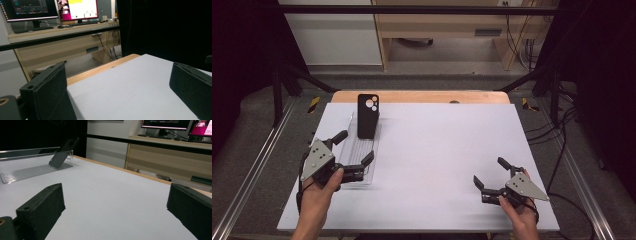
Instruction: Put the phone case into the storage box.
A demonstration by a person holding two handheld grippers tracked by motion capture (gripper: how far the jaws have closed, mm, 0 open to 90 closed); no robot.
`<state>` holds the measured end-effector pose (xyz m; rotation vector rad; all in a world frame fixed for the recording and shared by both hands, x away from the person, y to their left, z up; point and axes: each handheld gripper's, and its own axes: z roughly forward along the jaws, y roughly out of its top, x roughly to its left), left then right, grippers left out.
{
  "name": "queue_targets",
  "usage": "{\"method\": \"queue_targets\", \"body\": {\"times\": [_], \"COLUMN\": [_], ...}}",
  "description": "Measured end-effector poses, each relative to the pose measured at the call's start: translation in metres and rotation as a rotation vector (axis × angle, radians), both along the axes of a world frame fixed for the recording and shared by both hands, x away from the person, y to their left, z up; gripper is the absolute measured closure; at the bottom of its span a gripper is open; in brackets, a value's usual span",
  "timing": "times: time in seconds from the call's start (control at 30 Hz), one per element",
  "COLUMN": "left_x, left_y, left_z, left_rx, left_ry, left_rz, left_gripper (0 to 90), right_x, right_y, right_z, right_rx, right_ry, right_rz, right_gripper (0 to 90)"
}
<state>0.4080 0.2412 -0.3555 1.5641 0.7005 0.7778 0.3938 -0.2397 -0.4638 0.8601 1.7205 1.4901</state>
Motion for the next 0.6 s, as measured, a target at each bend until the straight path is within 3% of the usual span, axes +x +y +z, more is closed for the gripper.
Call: {"method": "queue_targets", "body": {"times": [0.03, 0.6], "left_x": [-0.001, -0.015], "left_y": [0.005, 0.041], "left_z": [-0.002, -0.024], "left_rx": [0.003, -0.062], "left_ry": [-0.017, -0.029], "left_rz": [0.006, 0.071], "left_gripper": [1.0, 0.9], "right_x": [0.0, -0.001], "right_y": [0.0, -0.003], "right_z": [0.0, 0.001], "right_rx": [0.0, 0.001], "right_ry": [0.0, -0.001], "right_rz": [-0.001, -0.012], "right_gripper": [1.9, 1.9]}}
